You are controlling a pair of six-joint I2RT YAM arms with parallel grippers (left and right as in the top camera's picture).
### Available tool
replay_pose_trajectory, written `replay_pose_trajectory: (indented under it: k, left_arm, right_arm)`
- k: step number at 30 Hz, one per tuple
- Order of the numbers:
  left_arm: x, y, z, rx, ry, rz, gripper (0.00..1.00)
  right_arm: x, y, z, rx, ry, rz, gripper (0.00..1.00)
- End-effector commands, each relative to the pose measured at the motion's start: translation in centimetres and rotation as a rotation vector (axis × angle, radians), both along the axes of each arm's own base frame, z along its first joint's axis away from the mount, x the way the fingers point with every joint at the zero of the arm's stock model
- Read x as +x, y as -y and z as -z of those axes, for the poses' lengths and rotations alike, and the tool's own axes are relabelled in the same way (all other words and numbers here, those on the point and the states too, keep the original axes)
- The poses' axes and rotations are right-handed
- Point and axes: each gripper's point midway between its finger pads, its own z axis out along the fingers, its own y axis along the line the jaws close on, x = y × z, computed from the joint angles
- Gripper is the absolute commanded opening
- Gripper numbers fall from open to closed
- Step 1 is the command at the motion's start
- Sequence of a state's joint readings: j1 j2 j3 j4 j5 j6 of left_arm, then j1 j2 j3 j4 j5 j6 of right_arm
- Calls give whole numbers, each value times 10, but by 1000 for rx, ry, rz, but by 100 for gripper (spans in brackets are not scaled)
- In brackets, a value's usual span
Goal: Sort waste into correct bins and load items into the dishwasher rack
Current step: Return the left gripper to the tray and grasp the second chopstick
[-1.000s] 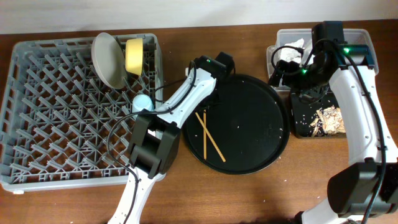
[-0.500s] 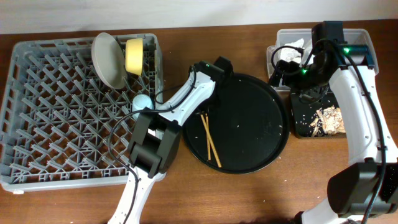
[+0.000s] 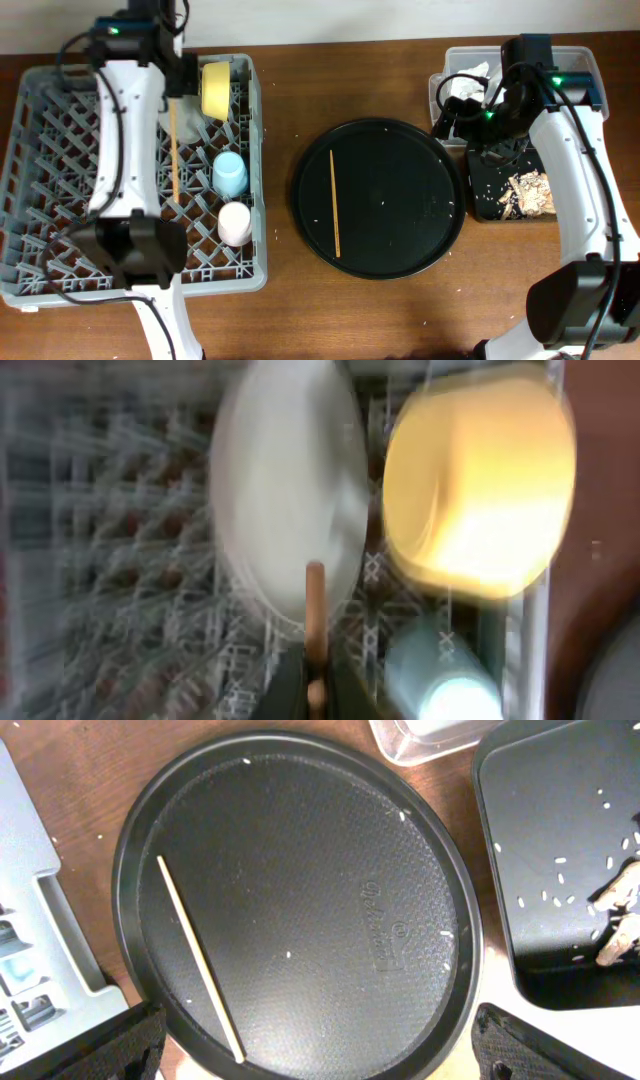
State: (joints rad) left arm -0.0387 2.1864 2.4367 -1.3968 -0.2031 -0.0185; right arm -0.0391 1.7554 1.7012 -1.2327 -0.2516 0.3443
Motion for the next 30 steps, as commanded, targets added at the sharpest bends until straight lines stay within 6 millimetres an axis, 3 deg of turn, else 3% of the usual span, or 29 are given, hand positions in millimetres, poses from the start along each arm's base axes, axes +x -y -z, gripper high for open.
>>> replay_pose_trajectory:
  k: [1,2,3,4,6,9,11,12,14,16,17,19,22,24,27,30]
  left_arm:
    - [-4,1,59,10,-118,10,1]
    - [-6,1,63,11,-129,10,5]
    - [-6,0,63,11,-128,8,22]
    - [-4,0,62,11,-121,8,47]
    - [1,1,54,8,-90,8,65]
    - [-6,16,-17,-72,41,25,65]
    - [-33,64,-62,-234,91,144,65]
    - [-51,95,-66,-293,53,215,65]
    - [-80,157,-45,-297,-67,332,65]
    - [-91,201,-28,-319,-102,350,64]
    - [-94,209,-16,-302,-120,304,64]
    - [-108,217,28,-255,-198,161,62]
    - [-118,254,107,-275,-225,122,60]
    - [-121,263,141,-301,-216,76,60]
    - [-124,262,170,-315,-210,45,54]
    - [-126,280,186,-319,-156,89,52]
  right_arm:
    - [-1,-2,3,-5,-7,-6,98]
    - [-1,-2,3,-5,-7,-6,99]
    - [-1,-2,3,-5,-7,-6,98]
    - [-1,-2,3,-5,-7,-6,98]
    - [-1,-2,3,-5,-7,-6,98]
    - [-1,-2,3,-5,-7,-6,99]
    - [-1,-2,3,-5,-7,-6,98]
    - [-1,-2,3,-5,-7,-6,98]
    - [-1,-2,3,-5,-7,-6,98]
    - [-1,-2,3,-5,-7,-6,98]
    - [-1,-2,3,-5,-7,-6,98]
    - [-1,-2,3,-5,-7,-6,98]
    - [-1,-2,3,-5,-7,-6,98]
    - [-1,-2,3,-5,-7,-6,99]
    - [-1,-2,3,-5,-7,-6,98]
    - [-1,-2,3,-5,-7,-6,98]
